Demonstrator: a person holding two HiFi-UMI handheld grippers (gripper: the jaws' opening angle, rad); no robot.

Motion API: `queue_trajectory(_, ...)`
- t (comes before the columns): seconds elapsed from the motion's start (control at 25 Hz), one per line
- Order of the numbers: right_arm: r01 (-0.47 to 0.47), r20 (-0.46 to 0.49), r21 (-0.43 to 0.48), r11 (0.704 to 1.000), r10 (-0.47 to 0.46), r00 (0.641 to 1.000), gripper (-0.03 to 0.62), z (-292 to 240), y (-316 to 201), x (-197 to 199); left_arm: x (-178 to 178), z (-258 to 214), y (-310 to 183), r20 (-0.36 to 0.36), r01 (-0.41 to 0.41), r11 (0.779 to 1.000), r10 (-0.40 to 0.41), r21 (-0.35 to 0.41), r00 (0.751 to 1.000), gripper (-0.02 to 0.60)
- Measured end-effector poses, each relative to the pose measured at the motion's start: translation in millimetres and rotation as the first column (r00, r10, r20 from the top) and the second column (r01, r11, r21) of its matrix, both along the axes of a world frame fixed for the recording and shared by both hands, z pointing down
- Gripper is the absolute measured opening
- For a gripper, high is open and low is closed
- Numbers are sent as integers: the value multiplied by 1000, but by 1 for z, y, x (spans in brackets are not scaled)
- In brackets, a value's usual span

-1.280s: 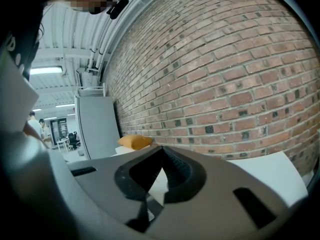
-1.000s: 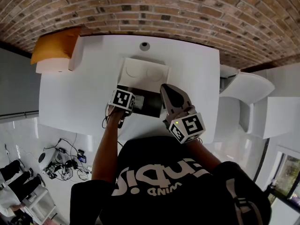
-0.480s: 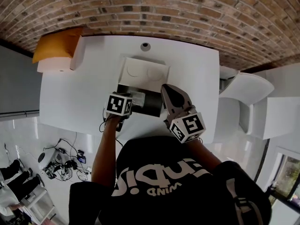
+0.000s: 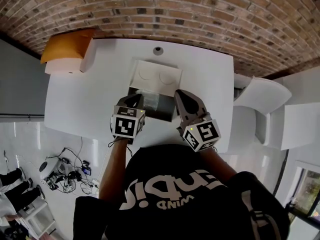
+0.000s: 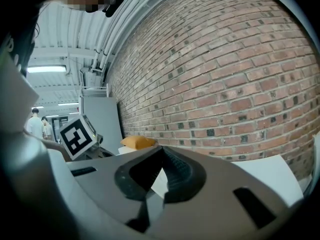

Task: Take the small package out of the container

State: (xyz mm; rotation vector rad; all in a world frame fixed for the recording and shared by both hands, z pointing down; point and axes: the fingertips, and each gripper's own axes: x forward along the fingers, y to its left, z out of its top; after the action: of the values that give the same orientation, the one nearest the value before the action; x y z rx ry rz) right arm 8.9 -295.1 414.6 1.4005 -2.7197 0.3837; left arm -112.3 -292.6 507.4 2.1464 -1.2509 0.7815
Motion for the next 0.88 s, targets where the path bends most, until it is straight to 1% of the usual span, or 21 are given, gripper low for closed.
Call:
queue_trajectory(0.08,-3,-1,5,1000,3,1000,-2,-2,5,2,1,-17,5,-1,15,998,-15,68,1000,6)
queue_trajectory(0.16,-5,-3,9,1000,5,1000,-2,-4,12,4,2,-33,11,-1,31,990,-31,135,1000,6)
queue_trajectory(0.24,-5,-3,12,1000,5,1000,-2,-6,18,6,2,-46,17,2,50,978,-51,205,999,6)
queue_trajectory(0.36,-3,0,11,1000,3,1000,-2,-6,29,8,0,-58,28,16,99,952,-108,291,994,6)
queue_trajectory(0.44,2,-3,10,1000,-2,1000,-2,-5,36,8,-2,-61,37,13,137,935,-149,328,989,6)
queue_trajectory(0.56,12,-4,3,1000,-12,1000,-2,-2,47,7,-3,-69,50,-16,181,909,-189,376,982,6)
queue_trajectory(0.88,37,-2,8,999,-37,999,-2,-5,73,8,-3,-96,77,-73,233,863,-224,448,972,6)
